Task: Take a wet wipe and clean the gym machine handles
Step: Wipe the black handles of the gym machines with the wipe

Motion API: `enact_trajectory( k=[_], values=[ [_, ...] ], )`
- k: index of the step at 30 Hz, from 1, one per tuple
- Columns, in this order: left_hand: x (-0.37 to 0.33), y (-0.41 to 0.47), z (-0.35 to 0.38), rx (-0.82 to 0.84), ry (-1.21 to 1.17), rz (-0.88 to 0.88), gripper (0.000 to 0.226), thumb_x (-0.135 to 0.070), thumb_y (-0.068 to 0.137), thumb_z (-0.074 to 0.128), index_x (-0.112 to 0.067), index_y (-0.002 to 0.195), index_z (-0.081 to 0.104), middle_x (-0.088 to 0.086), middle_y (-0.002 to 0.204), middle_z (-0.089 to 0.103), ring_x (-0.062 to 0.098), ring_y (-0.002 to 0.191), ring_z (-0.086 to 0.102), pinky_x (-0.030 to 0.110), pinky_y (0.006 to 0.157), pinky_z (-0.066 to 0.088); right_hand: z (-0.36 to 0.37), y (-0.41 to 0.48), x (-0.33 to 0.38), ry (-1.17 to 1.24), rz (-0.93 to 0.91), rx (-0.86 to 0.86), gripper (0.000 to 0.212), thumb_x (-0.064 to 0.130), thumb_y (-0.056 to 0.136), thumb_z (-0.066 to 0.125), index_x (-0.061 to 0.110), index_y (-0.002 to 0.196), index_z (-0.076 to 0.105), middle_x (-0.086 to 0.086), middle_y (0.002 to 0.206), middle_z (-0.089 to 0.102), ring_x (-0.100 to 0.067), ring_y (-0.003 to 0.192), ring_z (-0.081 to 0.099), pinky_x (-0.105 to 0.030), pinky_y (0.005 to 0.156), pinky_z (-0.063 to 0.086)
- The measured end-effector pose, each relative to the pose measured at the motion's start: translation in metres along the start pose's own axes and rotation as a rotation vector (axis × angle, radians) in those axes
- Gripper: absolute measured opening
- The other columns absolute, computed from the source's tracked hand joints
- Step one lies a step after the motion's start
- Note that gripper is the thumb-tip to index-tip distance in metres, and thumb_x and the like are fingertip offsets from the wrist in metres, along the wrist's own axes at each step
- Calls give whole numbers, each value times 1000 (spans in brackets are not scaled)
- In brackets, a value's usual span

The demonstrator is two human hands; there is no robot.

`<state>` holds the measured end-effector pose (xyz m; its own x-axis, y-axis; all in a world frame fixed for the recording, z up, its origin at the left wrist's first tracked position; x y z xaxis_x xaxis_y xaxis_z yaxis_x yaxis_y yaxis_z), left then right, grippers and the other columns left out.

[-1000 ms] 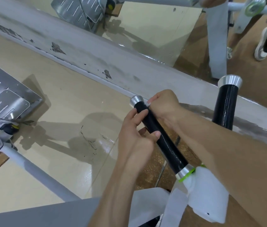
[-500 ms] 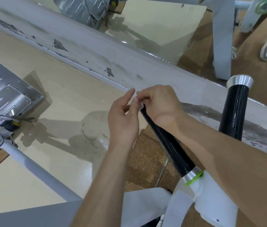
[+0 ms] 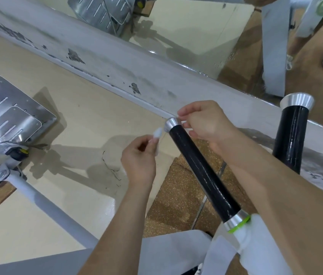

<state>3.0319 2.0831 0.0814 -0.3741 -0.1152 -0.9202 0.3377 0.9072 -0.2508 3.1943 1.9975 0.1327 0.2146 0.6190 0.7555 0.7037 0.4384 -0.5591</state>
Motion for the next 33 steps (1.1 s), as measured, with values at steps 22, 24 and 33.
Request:
enact_trajectory(
  k=[22,24,33],
  values=[
    [-32,-44,-2,189,-11,-289,27,-17,87,64,-14,61,59,2,56,51,17,58,44,27,59,41,1,-46,22,-343,-239,199,39,10,88,52,20,125,58,-5,134,55,-19,124,51,-30,103,41],
    [-54,-55,-22,152,-154,-282,27,-13,90,61,-14,64,61,0,60,55,15,65,50,25,64,45,-10,-73,33,-266,-290,210,40,12,89,51,25,127,57,1,133,56,-12,122,52,-29,104,41],
    [-166,-178,-37,228,-335,-143,18,-24,88,67,-7,87,65,-4,47,51,7,39,36,15,40,33,-79,-225,28,241,-280,145,23,7,80,73,24,95,72,-3,87,74,-8,78,70,-24,75,57]
  ],
)
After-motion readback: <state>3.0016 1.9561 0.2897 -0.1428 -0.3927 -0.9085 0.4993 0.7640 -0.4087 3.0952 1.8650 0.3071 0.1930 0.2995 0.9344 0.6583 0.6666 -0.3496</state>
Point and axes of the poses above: each hand's wrist, its own y-axis towards the middle knuckle, its own z-axis out of the palm, x = y × z, the point moved 6 cm from there along y, towards the middle knuckle
